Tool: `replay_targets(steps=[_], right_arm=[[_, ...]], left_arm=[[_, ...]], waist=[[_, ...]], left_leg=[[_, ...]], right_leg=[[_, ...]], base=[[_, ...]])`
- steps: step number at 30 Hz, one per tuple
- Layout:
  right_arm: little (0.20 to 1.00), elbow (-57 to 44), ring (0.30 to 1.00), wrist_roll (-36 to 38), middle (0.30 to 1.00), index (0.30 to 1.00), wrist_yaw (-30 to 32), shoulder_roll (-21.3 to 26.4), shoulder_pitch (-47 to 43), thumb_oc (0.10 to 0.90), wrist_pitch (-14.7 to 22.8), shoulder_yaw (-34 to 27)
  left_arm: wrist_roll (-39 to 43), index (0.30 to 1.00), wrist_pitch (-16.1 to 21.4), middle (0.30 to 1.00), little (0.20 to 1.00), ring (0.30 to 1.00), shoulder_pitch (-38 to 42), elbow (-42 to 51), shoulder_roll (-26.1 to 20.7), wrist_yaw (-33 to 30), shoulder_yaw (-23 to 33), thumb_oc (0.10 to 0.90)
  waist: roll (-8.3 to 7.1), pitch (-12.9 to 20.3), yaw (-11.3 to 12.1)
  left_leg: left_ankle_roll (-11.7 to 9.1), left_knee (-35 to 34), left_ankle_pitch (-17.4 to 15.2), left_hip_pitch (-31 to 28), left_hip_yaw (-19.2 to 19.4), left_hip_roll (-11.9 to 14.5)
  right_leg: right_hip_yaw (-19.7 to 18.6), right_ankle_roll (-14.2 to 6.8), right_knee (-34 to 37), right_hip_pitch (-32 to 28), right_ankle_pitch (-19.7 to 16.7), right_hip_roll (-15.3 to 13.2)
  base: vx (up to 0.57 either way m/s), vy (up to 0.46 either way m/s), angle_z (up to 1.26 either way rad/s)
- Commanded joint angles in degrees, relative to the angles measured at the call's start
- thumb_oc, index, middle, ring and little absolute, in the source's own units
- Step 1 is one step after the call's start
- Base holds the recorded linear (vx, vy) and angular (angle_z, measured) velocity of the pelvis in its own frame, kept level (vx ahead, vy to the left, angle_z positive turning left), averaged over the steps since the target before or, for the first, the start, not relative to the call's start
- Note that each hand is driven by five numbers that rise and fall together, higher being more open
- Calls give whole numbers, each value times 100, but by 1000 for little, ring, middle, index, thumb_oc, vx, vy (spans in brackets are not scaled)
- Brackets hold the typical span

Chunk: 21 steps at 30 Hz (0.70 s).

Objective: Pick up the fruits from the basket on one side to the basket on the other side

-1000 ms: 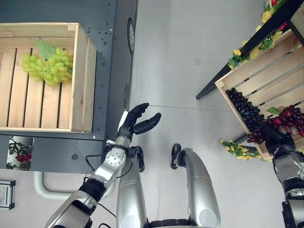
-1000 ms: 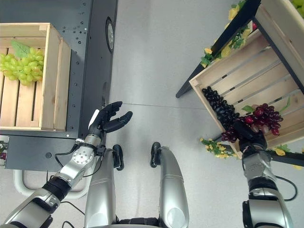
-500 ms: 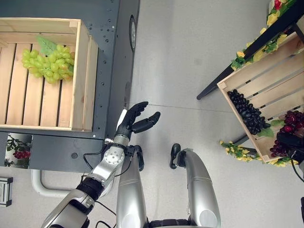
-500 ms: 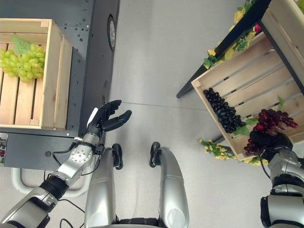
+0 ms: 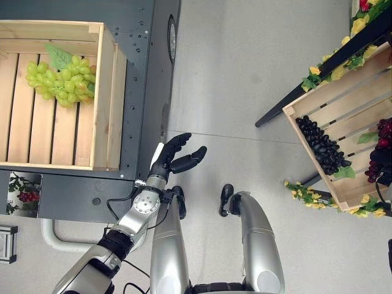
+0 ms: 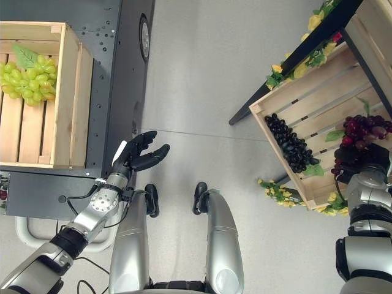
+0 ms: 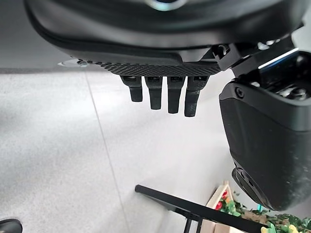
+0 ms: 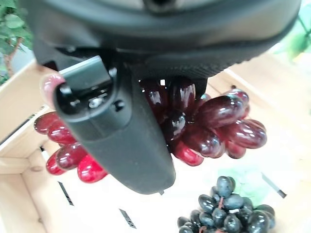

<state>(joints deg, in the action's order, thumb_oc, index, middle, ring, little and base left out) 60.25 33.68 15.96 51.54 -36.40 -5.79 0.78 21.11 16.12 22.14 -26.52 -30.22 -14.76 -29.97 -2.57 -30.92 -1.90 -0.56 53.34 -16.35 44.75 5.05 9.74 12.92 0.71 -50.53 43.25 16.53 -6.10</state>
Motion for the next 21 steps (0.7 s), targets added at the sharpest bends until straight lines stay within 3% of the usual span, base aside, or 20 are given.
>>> replay_targets(steps=[1,7,14,21], right_arm=[[900,5,900,-346,900,900,720,731,56,800,556,-129],[900,161,900,-548,900,900,663,592,33,800,360,-4],[900,339,900,-665,900,900,141,336,2,800,395,198],[900,417,900,-558,900,900,-157,-74,239,800,558,272]], left_arm=[[5,900,742,900,900,900,-97,611,-120,19,-56,800],[-21,900,763,900,900,900,-96,598,-81,35,-58,800],[-34,900,688,900,900,900,-43,636,-5,8,-76,800],[-58,900,619,900,900,900,-24,652,26,56,-21,800]], waist=[[-214,112,42],[-182,112,72],[-131,112,109],[-187,112,138]], left_leg=[[371,-94,-484,-416,540,-178],[389,-166,-490,-547,565,-196],[399,-305,-484,-764,588,-228],[425,-546,-488,-1153,609,-254]], right_leg=[[394,-40,146,-445,-164,-71],[387,-26,178,-557,-133,-87],[348,-36,228,-739,-103,-119],[304,-75,477,-1102,-134,-82]], base=[[0,0,0],[16,10,0],[29,31,1],[27,49,1]])
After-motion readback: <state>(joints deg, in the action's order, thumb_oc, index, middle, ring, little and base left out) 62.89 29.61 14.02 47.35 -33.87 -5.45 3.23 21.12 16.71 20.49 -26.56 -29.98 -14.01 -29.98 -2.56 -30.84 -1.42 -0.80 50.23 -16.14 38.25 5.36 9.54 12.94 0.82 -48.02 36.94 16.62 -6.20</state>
